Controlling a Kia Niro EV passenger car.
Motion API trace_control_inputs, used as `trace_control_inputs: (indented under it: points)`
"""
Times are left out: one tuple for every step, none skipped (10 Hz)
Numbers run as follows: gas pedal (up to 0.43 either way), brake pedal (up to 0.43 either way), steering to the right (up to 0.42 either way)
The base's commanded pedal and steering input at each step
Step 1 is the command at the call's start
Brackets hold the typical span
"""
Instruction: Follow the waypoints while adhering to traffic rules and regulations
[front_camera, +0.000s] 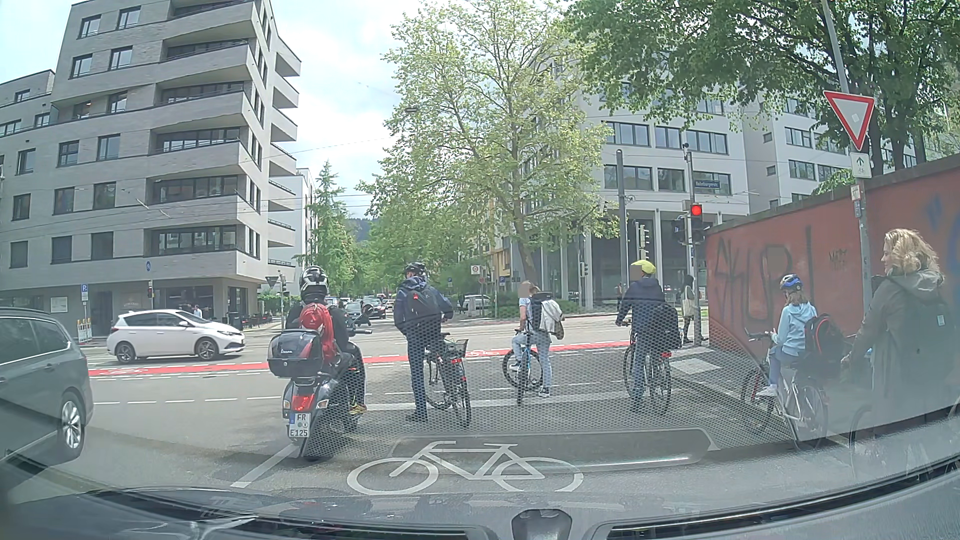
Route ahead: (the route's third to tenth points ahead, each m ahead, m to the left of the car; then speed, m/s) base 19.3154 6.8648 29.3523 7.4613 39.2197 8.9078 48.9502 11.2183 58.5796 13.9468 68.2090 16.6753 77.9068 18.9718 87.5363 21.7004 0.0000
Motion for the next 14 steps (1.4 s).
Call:
trace_control_inputs:
  points:
    - [0.000, 0.268, -0.015]
    - [0.000, 0.268, -0.015]
    - [0.000, 0.268, -0.015]
    - [0.000, 0.268, -0.015]
    - [0.000, 0.268, -0.015]
    - [0.000, 0.268, -0.015]
    - [0.000, 0.268, -0.015]
    - [0.000, 0.268, -0.015]
    - [0.000, 0.268, -0.015]
    - [0.000, 0.268, -0.015]
    - [0.000, 0.268, -0.015]
    - [0.000, 0.268, -0.015]
    - [0.000, 0.268, -0.015]
    - [0.000, 0.268, -0.015]
